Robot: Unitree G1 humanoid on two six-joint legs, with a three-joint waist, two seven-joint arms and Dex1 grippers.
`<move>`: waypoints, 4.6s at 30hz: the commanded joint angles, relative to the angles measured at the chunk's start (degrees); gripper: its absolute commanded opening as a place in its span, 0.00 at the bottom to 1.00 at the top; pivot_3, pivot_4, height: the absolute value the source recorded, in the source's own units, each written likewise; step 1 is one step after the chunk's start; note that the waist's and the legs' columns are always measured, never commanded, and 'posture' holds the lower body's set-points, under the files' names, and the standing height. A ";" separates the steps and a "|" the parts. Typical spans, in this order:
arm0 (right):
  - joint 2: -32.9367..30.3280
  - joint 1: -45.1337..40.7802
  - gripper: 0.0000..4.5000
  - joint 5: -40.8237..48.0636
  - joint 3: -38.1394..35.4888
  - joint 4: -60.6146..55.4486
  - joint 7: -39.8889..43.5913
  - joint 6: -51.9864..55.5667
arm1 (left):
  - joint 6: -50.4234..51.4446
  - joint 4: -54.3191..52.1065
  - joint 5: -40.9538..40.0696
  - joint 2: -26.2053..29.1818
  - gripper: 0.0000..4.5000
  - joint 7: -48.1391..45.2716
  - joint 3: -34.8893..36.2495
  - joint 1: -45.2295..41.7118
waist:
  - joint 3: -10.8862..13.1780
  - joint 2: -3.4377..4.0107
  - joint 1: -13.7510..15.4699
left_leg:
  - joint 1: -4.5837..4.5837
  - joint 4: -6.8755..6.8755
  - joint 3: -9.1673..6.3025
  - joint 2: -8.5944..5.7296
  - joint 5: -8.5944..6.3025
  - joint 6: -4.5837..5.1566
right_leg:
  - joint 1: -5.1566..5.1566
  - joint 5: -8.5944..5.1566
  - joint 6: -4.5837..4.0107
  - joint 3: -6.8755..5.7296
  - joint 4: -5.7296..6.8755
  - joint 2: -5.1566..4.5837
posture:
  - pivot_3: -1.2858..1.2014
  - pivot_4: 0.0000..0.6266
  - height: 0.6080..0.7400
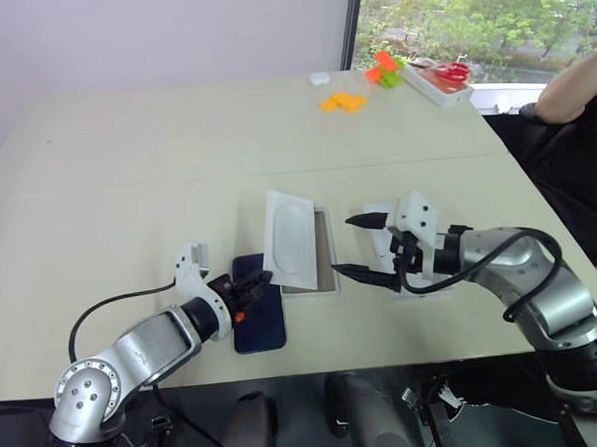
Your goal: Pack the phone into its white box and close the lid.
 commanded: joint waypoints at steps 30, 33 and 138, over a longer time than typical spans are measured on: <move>0.93 -1.00 1.00 -0.27 -0.30 -0.47 0.66 -1.51 | 0.03 0.61 -1.02 -2.59 0.02 5.38 -4.52 -3.97 | 0.02 -0.01 -0.03 | -0.01 0.00 0.01 -0.02 0.00 0.00 | 0.00 -0.01 0.01 -0.01 -0.03 0.01 | 0.52 0.24 0.89; 0.98 -1.11 1.00 -0.34 -0.21 -0.34 0.68 -1.59 | -0.02 0.54 -1.02 -2.49 0.33 5.38 -4.37 -3.87 | 0.02 -0.01 -0.03 | -0.01 0.00 0.00 -0.02 0.00 0.00 | 0.00 -0.01 0.01 -0.01 -0.03 0.01 | 0.52 0.24 0.89; 7.19 -15.58 0.01 -25.88 19.14 2.15 -5.09 16.04 | -5.14 -11.98 72.85 10.40 1.00 -72.55 11.39 20.91 | 0.17 0.15 -0.67 | -0.22 -0.61 0.25 0.11 0.22 -0.28 | -0.82 0.09 -0.24 0.03 0.19 0.17 | 0.52 0.24 0.89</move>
